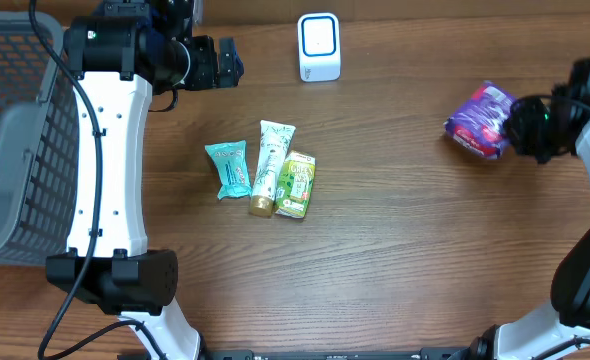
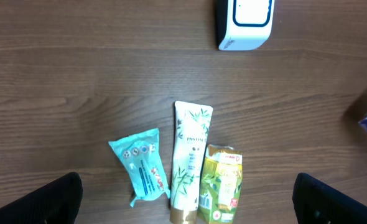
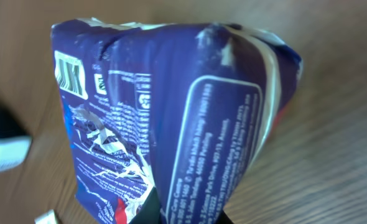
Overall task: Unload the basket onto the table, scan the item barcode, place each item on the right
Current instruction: 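Move the purple package right and set it on the table edge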
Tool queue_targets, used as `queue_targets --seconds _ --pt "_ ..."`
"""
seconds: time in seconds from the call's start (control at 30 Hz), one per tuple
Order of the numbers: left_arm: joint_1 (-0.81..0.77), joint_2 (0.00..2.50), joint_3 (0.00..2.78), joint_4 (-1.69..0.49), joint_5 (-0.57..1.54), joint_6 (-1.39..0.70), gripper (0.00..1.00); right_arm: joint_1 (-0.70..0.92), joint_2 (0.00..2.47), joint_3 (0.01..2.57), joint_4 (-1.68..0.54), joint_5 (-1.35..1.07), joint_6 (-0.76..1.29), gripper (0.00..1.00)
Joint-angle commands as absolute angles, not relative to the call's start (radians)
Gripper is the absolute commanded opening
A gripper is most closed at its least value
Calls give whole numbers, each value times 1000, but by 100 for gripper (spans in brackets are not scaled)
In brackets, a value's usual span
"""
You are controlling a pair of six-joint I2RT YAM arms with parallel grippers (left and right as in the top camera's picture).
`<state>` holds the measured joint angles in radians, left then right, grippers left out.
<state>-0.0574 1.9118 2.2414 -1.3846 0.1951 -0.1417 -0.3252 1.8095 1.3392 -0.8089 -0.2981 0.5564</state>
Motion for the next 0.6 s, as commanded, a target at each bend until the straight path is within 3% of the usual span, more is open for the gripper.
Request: queue_targets --seconds 0.0,0.27,0.3,0.37,0.4,0.47,0.57 --pt "-59 1909 2253 -1384 202 -127 100 -356 1791 1244 -749 -244 725 4" --pt "-59 1909 2253 -1384 202 -127 100 -409 1790 1226 -696 -59 649 4" --pt "-59 1909 2253 -1384 202 -127 100 -411 1790 1226 -698 -43 641 11" --pt "-59 1909 2253 -1384 202 -127 100 -411 1790 1232 -708 -54 580 62" --pt "-59 1909 2253 -1384 202 -127 100 -411 1790 1245 -730 -64 561 71" --pt "-59 1909 2253 -1384 202 -127 100 -406 1784 1293 -796 -80 517 82" --pt "-59 1909 2253 -1384 202 -127 99 -384 1755 1416 -930 -102 450 84"
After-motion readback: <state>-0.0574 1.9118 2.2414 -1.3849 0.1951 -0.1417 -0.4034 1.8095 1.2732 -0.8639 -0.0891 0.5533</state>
